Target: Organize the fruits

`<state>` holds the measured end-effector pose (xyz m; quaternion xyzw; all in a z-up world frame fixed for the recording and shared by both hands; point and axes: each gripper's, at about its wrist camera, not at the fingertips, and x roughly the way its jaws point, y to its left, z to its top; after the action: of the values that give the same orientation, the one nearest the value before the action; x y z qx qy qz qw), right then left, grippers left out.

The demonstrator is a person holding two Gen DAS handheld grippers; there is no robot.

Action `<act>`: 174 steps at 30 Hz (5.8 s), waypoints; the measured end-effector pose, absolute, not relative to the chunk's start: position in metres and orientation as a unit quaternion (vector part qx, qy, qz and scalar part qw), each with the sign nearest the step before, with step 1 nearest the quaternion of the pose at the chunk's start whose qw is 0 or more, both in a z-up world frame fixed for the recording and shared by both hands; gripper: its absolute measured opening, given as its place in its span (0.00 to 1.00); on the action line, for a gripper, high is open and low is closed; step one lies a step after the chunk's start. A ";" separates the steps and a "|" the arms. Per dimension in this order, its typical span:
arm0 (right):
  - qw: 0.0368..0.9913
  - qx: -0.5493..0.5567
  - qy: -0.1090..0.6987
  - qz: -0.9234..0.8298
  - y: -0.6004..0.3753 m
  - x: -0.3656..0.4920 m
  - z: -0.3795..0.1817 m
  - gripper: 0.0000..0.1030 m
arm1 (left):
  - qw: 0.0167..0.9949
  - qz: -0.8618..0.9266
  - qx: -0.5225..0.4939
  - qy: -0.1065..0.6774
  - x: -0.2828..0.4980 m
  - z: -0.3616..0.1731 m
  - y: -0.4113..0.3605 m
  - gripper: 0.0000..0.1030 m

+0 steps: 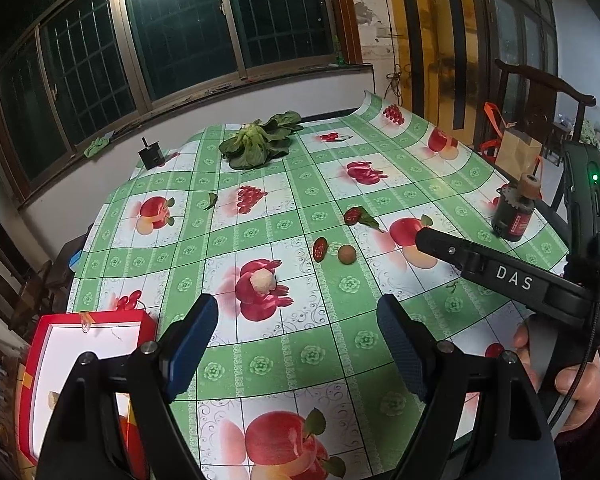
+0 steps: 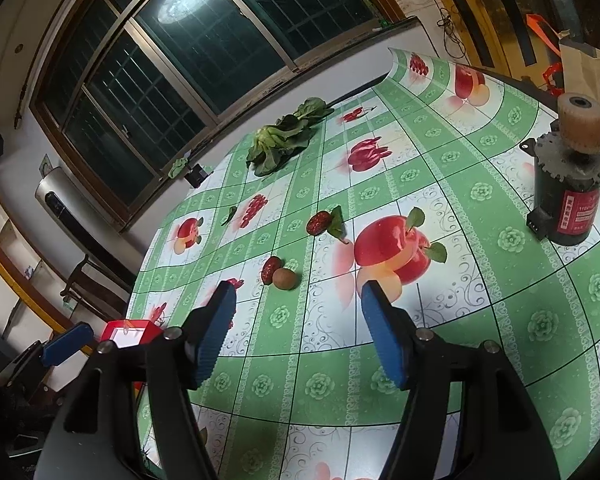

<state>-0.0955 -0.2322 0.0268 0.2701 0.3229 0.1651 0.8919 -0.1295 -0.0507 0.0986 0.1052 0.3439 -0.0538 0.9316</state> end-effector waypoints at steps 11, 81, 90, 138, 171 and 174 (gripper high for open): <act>0.892 0.270 0.322 0.165 -0.232 -0.094 0.027 0.64 | 0.930 -0.054 0.105 0.347 -0.128 0.096 -0.048 0.79; 0.893 0.260 0.329 0.163 -0.229 -0.092 0.020 0.64 | 0.928 -0.062 0.105 0.352 -0.131 0.091 -0.049 0.79; 0.893 0.260 0.330 0.163 -0.229 -0.092 0.020 0.64 | 0.928 -0.063 0.105 0.353 -0.132 0.090 -0.049 0.80; 0.893 0.260 0.330 0.162 -0.228 -0.093 0.020 0.64 | 0.927 -0.066 0.107 0.355 -0.134 0.086 -0.052 0.79; 0.893 0.259 0.331 0.163 -0.227 -0.092 0.021 0.64 | 0.926 -0.068 0.106 0.355 -0.134 0.085 -0.053 0.80; 0.893 0.259 0.331 0.163 -0.227 -0.093 0.021 0.64 | 0.927 -0.067 0.107 0.354 -0.134 0.085 -0.055 0.80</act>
<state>-0.0926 -0.2272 0.0213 0.2587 0.3314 0.1628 0.8926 -0.1337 -0.0547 0.0848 0.1069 0.3540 -0.0674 0.9267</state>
